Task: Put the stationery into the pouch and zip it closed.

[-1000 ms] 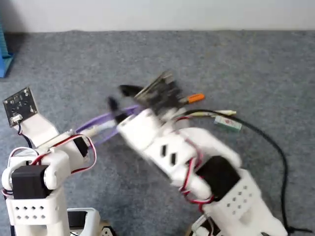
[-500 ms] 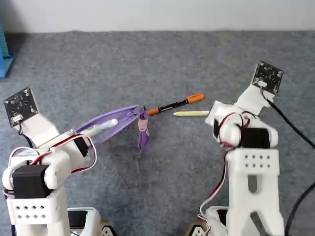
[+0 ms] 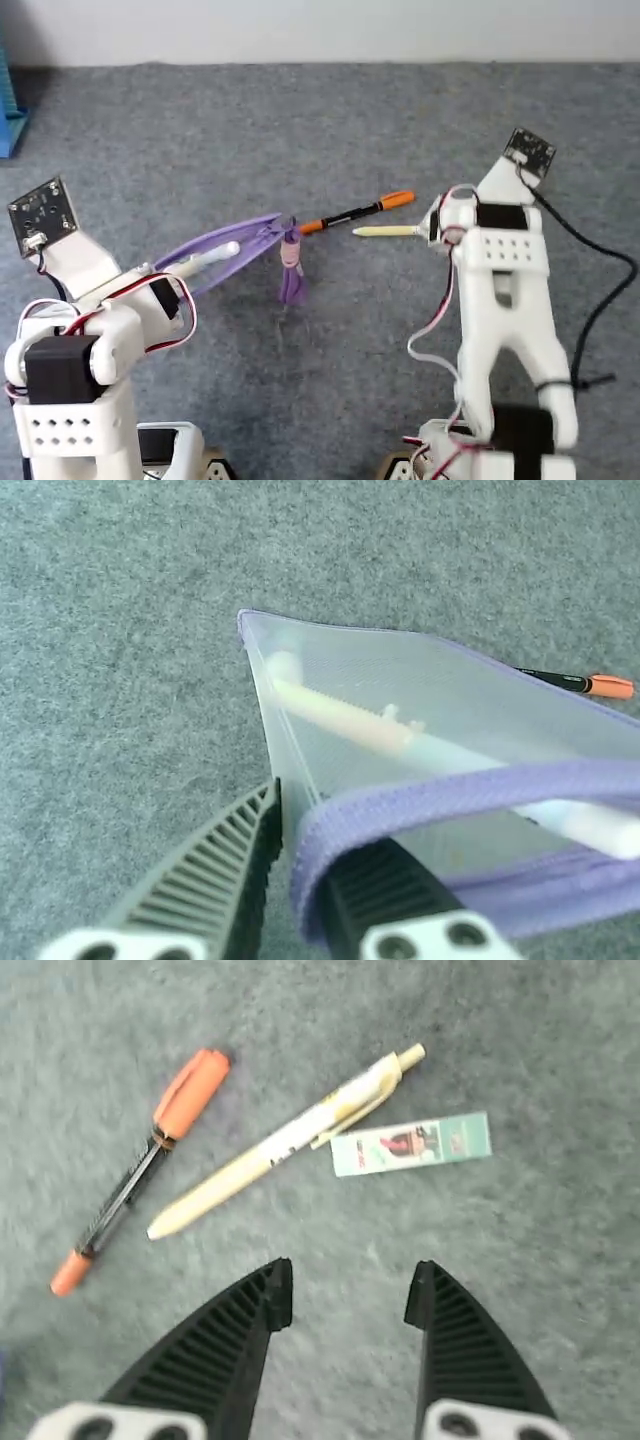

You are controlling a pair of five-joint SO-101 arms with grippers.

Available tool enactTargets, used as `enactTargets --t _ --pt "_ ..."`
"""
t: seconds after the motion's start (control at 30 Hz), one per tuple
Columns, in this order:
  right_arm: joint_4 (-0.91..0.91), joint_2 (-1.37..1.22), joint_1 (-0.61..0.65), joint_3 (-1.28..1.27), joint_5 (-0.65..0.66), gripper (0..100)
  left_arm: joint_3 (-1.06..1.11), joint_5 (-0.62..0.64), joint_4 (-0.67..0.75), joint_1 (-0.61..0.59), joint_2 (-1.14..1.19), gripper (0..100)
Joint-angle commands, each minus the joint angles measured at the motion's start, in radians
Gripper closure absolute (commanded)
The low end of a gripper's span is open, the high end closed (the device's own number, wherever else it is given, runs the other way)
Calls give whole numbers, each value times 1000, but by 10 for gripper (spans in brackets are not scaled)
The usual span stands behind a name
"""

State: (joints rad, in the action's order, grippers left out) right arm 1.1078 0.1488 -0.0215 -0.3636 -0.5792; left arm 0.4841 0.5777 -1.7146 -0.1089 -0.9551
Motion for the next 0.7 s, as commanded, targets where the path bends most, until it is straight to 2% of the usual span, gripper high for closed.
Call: enactTargets --t 0.0,0.27,0.67 --pt "-21 -119 -10 164 -81 800 -1 9 26 0 5 988" --pt "-12 -366 -10 434 -170 800 -1 9 21 0 5 988" --pt "-21 -544 -54 526 -169 800 -2 9 21 0 0 988"
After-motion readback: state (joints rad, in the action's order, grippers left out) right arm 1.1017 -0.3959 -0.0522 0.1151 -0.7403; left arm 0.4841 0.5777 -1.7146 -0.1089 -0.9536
